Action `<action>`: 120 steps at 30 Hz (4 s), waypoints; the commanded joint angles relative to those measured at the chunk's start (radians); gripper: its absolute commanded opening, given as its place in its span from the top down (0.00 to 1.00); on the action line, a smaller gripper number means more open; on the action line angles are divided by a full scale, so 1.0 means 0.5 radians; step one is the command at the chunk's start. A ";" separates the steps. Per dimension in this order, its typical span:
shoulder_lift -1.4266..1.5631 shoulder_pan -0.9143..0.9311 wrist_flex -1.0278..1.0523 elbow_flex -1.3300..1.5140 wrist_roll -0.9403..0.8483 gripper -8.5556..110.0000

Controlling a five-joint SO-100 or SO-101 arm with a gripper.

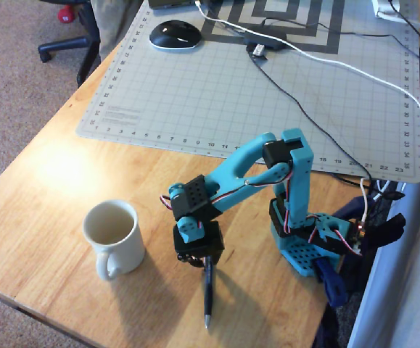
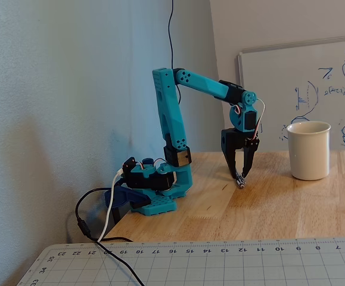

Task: Grasp a pen and put it in a mug.

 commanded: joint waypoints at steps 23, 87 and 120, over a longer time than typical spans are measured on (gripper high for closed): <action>0.773 0.120 -0.537 0.169 -1.356 0.92; 1.074 0.341 -2.648 0.390 -4.001 0.89; 1.862 0.773 -1.601 0.534 -1.617 0.92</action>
